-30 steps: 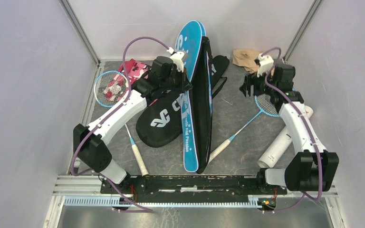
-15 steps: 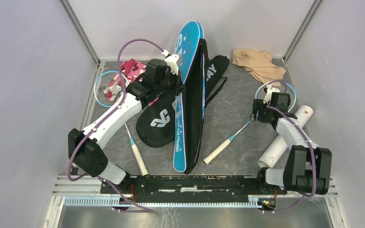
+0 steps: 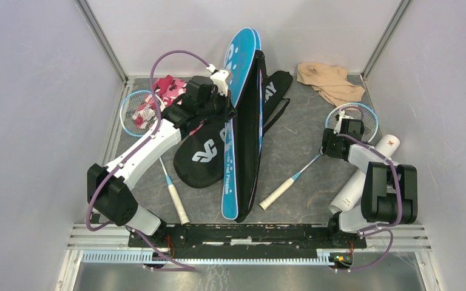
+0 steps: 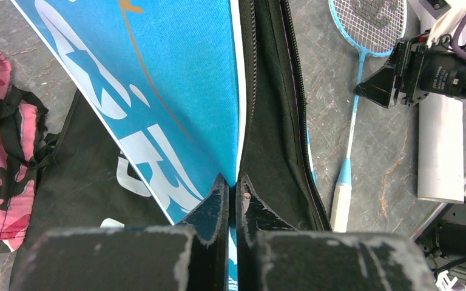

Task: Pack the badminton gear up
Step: Pick up the racket from the center of the board.

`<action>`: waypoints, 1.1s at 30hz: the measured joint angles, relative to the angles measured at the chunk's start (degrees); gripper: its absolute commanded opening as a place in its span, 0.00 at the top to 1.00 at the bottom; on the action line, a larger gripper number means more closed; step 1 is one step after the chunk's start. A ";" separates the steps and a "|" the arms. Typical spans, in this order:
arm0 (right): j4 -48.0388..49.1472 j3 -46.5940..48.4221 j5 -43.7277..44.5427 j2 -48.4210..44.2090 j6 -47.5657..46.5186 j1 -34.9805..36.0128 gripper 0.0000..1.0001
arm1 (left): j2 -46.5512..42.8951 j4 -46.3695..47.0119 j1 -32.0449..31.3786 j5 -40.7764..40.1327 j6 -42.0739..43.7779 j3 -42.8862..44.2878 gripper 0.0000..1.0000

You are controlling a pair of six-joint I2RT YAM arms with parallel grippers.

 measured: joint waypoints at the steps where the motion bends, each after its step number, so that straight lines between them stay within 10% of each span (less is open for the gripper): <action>1: 0.33 0.00 -0.11 0.63 0.35 0.00 0.46 | 0.00 0.00 0.00 0.00 -0.02 0.00 0.98; 20: 7.26 0.04 1.38 4.20 7.23 0.42 1.00 | -0.31 0.24 0.92 0.44 -0.02 -0.87 0.98; 33: 3.32 3.43 -2.93 -3.43 8.96 0.87 1.00 | -0.31 0.44 1.03 0.26 0.00 -0.87 0.98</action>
